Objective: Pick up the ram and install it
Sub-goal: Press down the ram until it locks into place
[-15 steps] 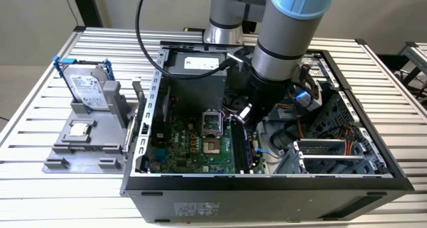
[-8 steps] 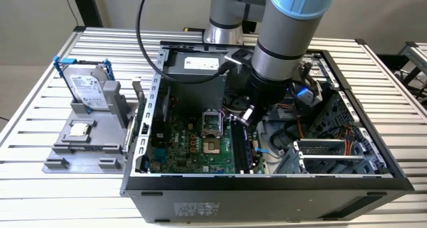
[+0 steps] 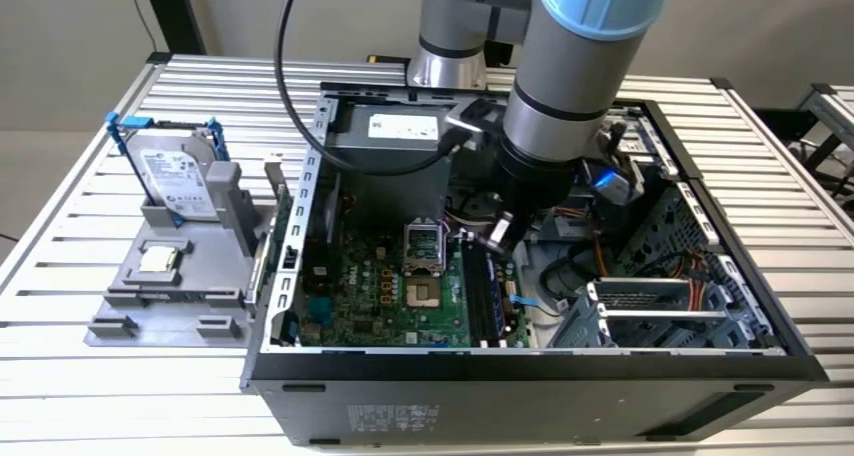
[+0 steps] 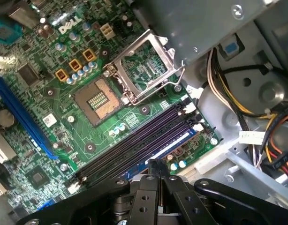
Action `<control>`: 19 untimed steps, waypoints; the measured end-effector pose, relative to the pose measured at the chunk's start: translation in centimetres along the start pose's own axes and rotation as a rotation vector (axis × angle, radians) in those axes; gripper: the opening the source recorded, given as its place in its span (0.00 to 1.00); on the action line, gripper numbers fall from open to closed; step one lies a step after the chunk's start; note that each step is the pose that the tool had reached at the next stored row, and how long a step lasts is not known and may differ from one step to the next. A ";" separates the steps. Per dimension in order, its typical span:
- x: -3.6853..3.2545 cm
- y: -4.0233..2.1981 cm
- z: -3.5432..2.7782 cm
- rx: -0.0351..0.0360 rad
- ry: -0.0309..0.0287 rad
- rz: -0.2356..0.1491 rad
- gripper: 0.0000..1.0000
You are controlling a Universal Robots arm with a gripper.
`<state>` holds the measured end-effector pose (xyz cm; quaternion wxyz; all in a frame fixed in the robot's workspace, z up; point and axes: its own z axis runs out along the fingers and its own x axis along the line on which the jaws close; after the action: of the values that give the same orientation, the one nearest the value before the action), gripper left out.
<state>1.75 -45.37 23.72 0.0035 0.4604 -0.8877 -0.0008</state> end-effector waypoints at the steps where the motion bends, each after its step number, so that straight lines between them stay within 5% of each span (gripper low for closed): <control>1: 0.00 0.00 0.00 0.0010 -0.0005 -0.013 0.00; 19: 0.04 0.04 -0.01 0.0041 -0.0005 -0.307 0.00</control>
<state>1.69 -45.38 23.73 0.0022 0.5906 -0.8069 0.0003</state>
